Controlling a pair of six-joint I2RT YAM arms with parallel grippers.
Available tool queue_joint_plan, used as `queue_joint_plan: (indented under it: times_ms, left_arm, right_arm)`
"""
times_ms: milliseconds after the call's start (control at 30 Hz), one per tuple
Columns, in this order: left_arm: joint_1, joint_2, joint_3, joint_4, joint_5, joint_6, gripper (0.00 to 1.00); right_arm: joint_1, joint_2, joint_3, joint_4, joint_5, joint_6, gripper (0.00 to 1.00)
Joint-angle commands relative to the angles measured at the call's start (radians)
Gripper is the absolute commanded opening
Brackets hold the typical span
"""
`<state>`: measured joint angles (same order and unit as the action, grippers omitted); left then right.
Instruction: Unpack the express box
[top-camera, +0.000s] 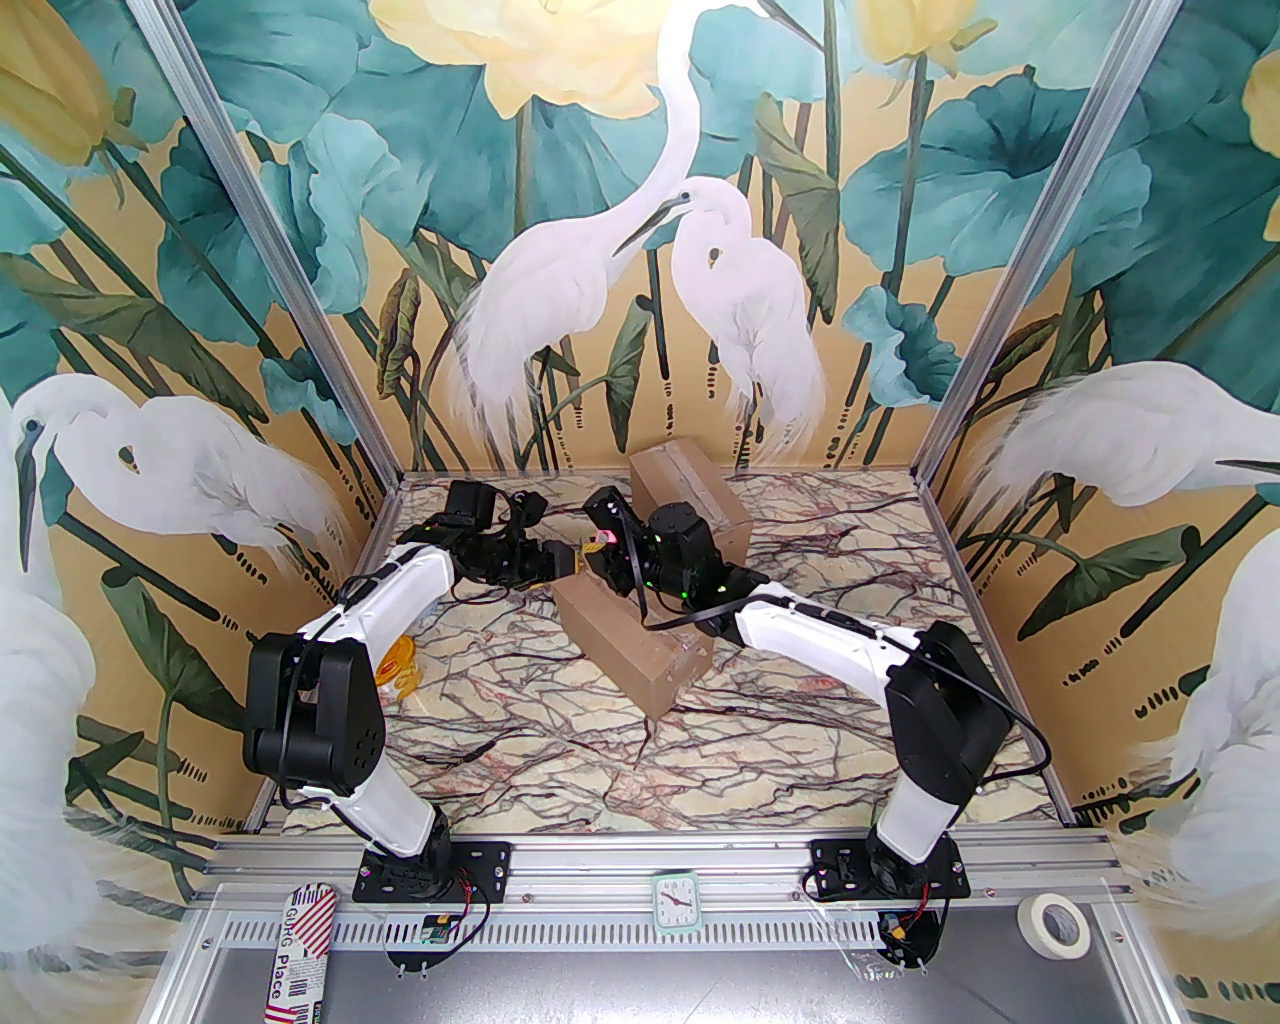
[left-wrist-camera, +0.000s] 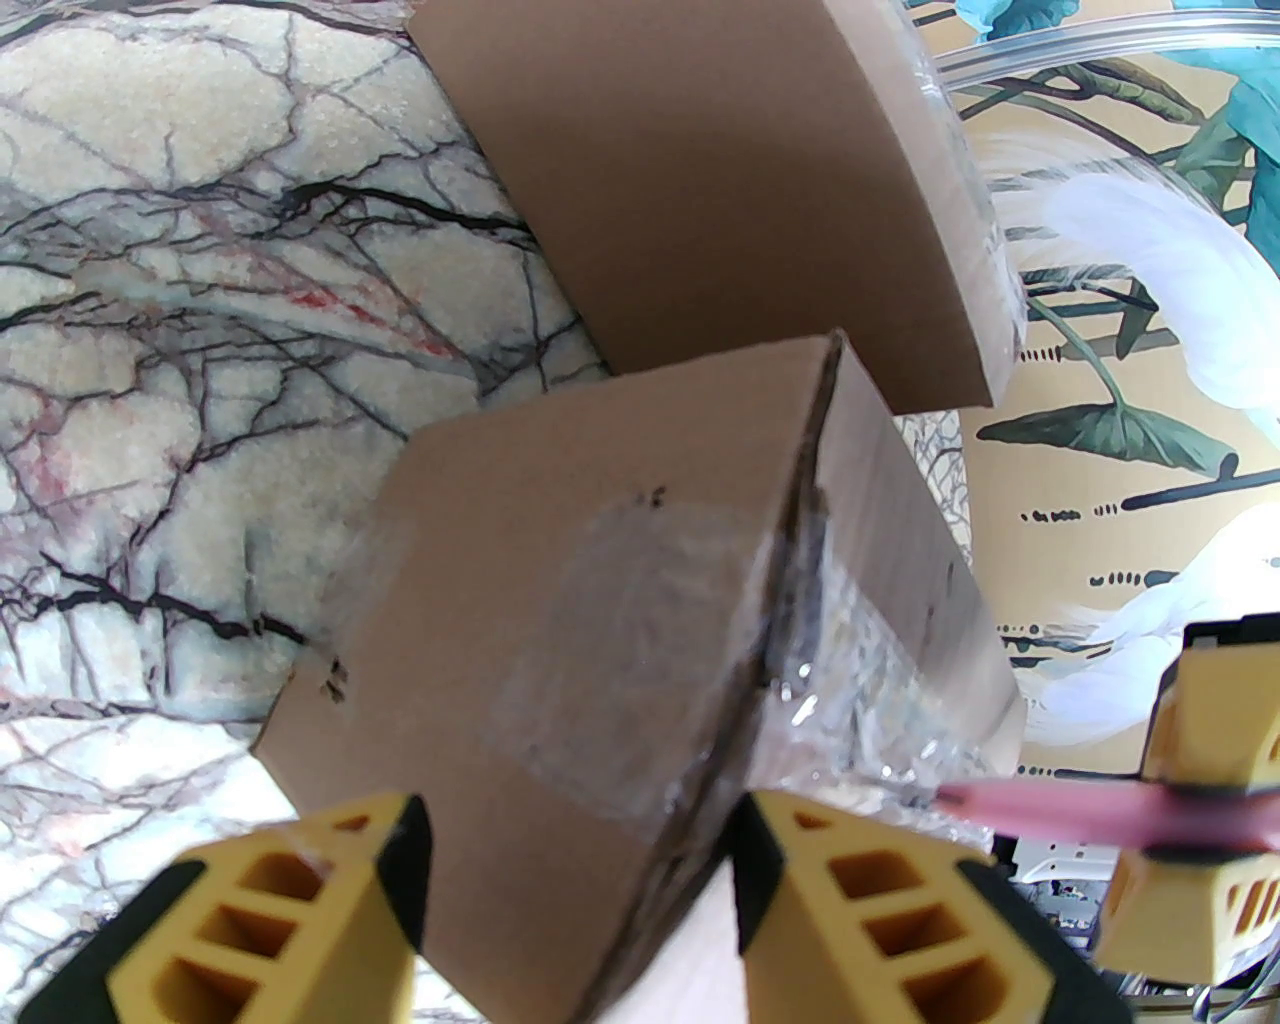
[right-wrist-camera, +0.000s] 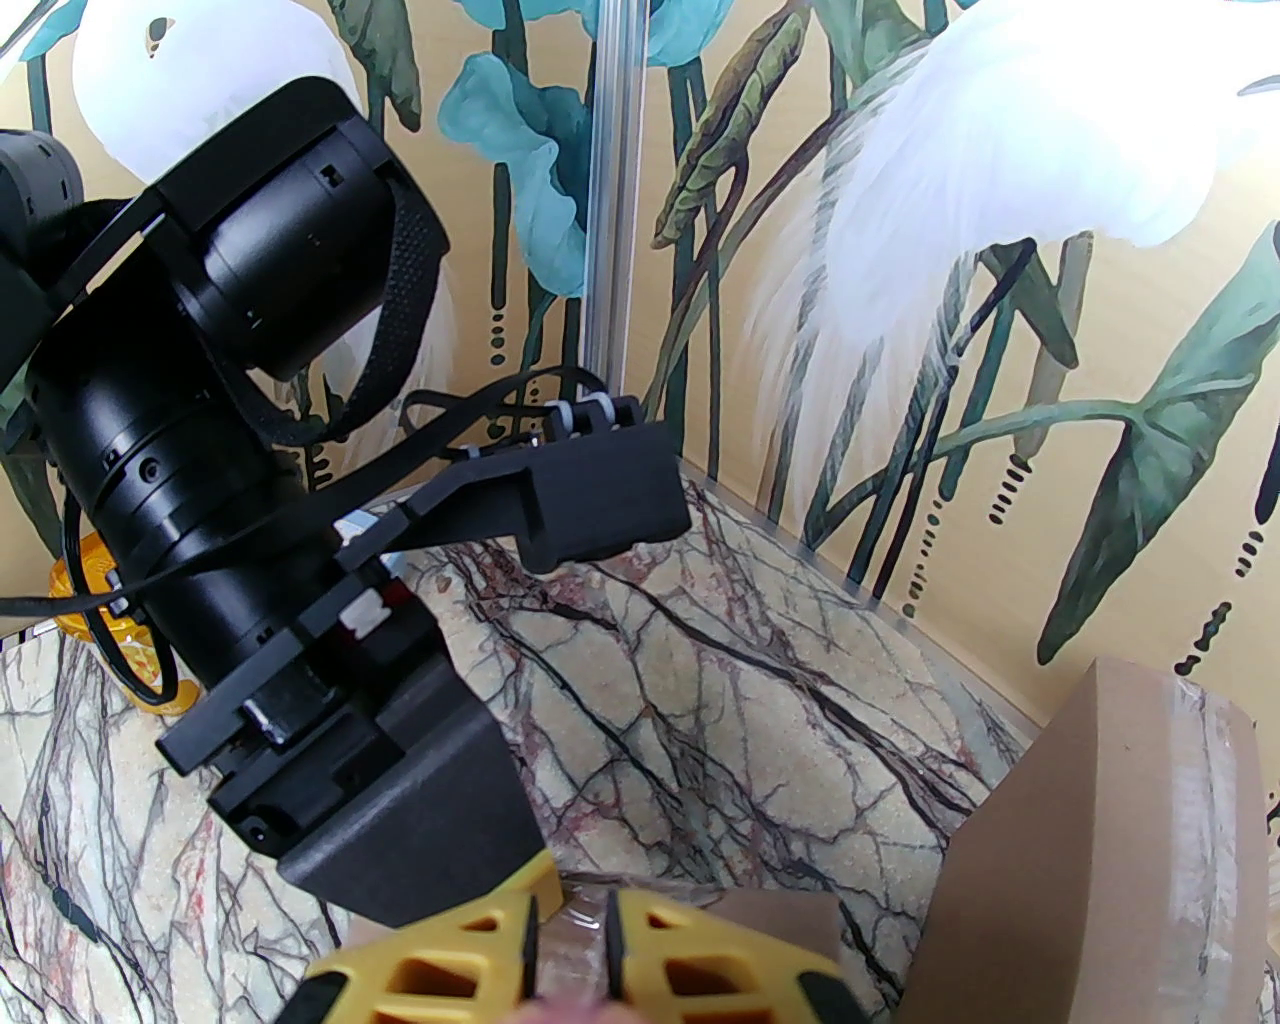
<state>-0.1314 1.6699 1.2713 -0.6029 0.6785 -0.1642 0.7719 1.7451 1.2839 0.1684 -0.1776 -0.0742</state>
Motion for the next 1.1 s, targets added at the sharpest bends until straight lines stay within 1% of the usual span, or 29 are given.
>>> queue_joint_plan:
  times_ms: [0,467,1067]
  left_arm:
    - [-0.002,0.007,-0.035,-0.051,-0.096,-0.001,0.55]
    - [0.000,0.004,-0.037,-0.058,-0.152,-0.021,0.52]
    - [0.001,-0.004,-0.045,-0.057,-0.192,-0.054,0.50]
  right_arm:
    - [-0.003,-0.009,0.011,-0.019,-0.010,0.019,0.00]
    - [0.001,-0.094,-0.058,-0.111,0.059,0.034,0.00]
    - [0.002,-0.154,-0.083,-0.245,0.079,0.085,0.00]
